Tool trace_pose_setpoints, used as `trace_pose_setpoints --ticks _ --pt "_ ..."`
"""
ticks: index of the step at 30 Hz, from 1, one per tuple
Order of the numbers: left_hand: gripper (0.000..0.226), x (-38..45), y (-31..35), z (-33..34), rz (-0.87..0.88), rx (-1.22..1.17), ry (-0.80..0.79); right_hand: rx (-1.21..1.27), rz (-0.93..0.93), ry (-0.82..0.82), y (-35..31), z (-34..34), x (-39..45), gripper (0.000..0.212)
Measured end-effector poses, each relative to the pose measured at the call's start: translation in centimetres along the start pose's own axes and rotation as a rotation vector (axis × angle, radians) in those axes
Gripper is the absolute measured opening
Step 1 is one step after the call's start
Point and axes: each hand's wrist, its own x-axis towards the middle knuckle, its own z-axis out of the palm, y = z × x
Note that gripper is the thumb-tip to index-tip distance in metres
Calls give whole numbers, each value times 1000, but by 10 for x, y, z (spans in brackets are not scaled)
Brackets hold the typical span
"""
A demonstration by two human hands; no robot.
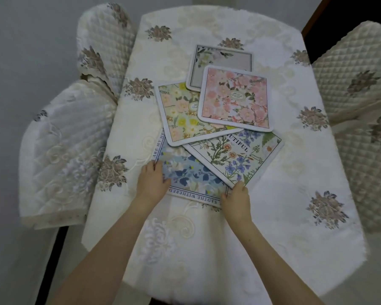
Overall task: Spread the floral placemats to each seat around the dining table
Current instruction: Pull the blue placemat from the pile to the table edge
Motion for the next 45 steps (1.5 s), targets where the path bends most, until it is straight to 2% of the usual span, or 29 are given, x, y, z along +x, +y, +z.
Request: trace_pose_setpoints --ticks 11,15,20,25,33,37,45 --pt "71 16 -1 6 -197 -2 64 -27 177 11 -5 8 8 44" --pt "51 23 -10 -3 -209 -23 99 4 159 29 -2 2 11 37" --pt "25 24 -12 -9 -264 -397 73 72 162 41 0 -7 16 28" --pt "22 12 -2 -9 -282 -434 110 251 191 80 1 -17 16 19" --pt "23 -8 26 -32 -265 -553 153 365 56 189 3 -55 13 20" --pt "24 -37 37 -22 -316 -636 152 405 13 219 15 -70 5 23" --pt "17 -112 45 33 -395 -638 162 381 -20 125 79 -79 -28 23"
